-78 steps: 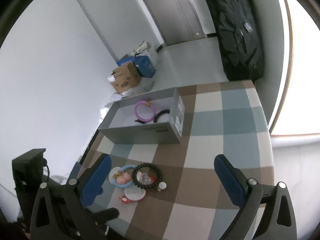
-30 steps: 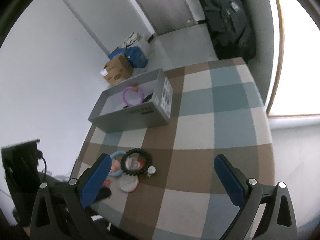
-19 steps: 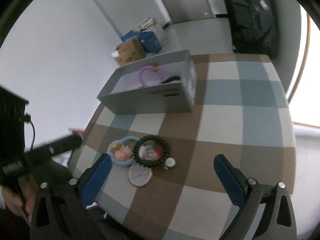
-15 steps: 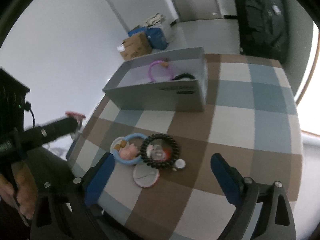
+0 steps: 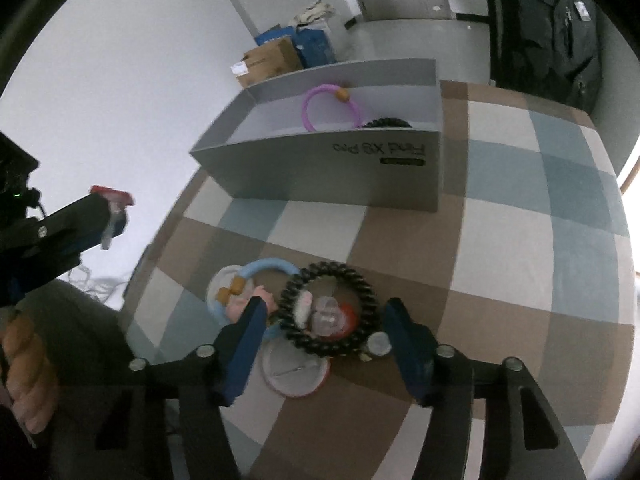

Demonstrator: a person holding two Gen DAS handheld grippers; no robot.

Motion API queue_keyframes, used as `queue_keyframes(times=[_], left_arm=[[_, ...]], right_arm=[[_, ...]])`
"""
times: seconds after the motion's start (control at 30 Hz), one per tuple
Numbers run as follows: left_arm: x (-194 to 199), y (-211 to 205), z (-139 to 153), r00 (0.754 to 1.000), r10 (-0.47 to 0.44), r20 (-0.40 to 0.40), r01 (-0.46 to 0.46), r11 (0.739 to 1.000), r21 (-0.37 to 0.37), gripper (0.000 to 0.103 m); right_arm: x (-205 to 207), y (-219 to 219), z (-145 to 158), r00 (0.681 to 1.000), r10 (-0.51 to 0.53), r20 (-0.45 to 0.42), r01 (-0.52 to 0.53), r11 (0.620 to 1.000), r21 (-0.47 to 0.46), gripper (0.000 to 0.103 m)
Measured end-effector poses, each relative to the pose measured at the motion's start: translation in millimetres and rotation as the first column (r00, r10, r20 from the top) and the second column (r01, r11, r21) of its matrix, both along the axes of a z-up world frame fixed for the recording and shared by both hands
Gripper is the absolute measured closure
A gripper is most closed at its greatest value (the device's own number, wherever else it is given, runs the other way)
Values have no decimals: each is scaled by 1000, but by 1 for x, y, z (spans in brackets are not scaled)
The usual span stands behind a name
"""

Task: Organize jewelry
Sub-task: 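Lift the container with the left tool while the right tool grasps the black beaded bracelet, then carry the container and bracelet into the grey box and open both tools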

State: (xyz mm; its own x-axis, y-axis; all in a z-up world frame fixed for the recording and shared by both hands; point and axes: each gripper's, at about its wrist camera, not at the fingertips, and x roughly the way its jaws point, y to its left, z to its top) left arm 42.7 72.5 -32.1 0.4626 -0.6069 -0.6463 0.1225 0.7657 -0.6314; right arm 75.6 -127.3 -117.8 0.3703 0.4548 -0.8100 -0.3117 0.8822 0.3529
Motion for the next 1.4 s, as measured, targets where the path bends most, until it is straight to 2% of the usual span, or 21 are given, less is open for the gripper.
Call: queue_keyframes(times=[0.1,0.23,0.57,0.77,0.93,1.17,1.4], left_arm=[[0,-1,0,1000,-5,-2,5,1000,1,89],[1,-3,-2,1000,-8,-7,8,1000,1,89],[1,-4,0,1000,-5,-6,5,1000,11,89],[10,-4,9,1000,8,12,-9,1000,24,89],[25,-5,31,998,18,57,-21,998,53,89],[58,-17,58,989,-15,150,-5,991,132,89],[99,-26,49,990,-50,131,28,987,160,89]], right_arm=[[3,-4,-1,1000,-15,-18,15,1000,22,55],[4,-7,-1,999,-28,-20,28,999,29,56],[0,-16,22,996,-64,61,58,994,97,56],[0,-16,50,988,-72,138,49,986,162,56],[8,-21,80,976,-91,200,48,976,211,56],[34,-26,115,959,-89,271,31,977,209,56],[77,-27,111,962,-79,262,38,987,158,56]])
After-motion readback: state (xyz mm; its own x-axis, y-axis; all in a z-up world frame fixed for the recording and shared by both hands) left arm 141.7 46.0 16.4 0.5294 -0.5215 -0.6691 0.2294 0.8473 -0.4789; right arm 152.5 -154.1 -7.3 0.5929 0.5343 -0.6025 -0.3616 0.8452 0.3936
